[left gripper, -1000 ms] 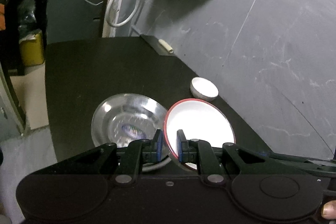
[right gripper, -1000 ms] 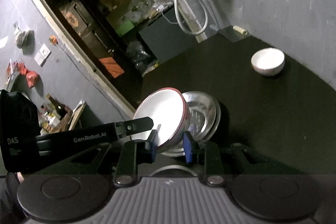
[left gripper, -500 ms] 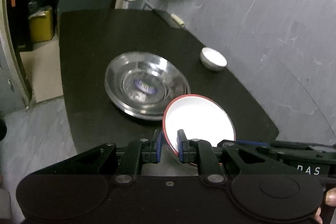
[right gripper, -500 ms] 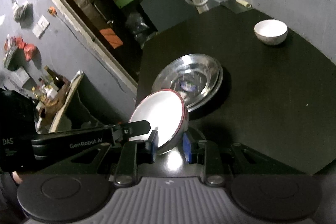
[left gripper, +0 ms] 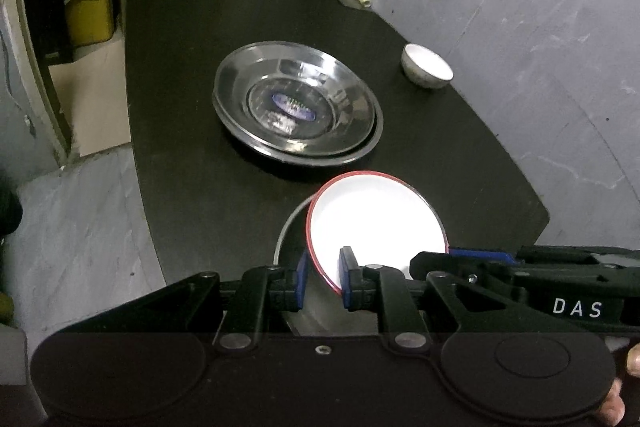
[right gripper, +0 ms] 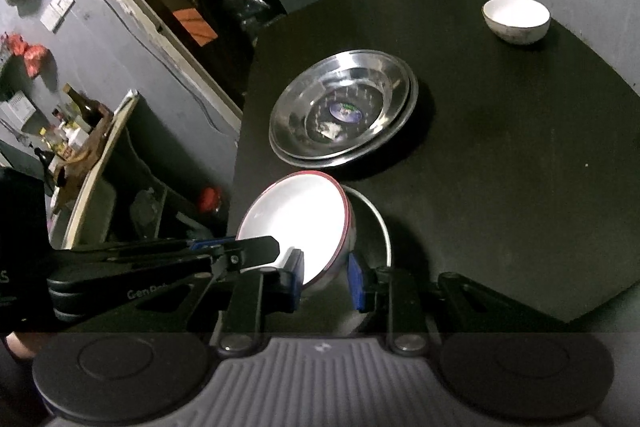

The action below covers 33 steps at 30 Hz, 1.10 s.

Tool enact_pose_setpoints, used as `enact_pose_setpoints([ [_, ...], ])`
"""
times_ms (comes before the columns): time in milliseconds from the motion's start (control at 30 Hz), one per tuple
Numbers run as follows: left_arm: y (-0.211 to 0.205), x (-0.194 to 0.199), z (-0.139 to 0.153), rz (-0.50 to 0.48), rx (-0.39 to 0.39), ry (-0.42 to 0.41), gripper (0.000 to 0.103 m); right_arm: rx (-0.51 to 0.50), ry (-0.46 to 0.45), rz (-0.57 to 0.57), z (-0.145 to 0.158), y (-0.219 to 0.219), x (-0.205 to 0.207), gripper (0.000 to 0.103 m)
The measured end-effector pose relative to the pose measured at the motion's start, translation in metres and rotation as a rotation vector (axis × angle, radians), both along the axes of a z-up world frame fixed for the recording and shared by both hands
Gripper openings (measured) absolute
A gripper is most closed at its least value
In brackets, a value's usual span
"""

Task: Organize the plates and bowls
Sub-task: 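Lower the white bowl into the steel bowl with the left tool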

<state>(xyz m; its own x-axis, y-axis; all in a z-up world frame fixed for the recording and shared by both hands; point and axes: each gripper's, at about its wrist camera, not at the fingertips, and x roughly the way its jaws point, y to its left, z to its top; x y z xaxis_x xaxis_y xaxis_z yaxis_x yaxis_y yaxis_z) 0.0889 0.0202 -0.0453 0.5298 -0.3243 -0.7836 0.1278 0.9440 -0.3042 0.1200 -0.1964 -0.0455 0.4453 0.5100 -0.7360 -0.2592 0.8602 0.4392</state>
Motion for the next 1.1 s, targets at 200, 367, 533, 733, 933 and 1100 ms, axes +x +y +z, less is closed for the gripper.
enact_pose_setpoints([
  [200,-0.003,0.004,-0.006,0.016,0.008,0.042,0.018,-0.042,0.028,0.024,-0.002,0.005,0.005,0.028],
  [367,-0.004,0.007,-0.005,0.012,0.018,0.054,0.019,-0.066,0.048,0.043,-0.003,0.009,0.009,0.028],
  [533,-0.004,0.006,-0.005,0.011,0.021,0.064,0.019,-0.074,0.061,0.06,-0.003,0.01,0.012,0.028],
  [733,-0.005,0.006,-0.005,0.001,0.032,0.07,0.019,-0.08,0.074,0.069,-0.004,0.011,0.014,0.028],
  [933,-0.006,0.006,-0.005,0.0,0.037,0.072,0.02,-0.082,0.085,0.072,-0.005,0.011,0.015,0.028],
  [1100,-0.007,0.006,-0.004,-0.003,0.045,0.073,0.021,-0.078,0.088,0.072,-0.006,0.01,0.016,0.028],
])
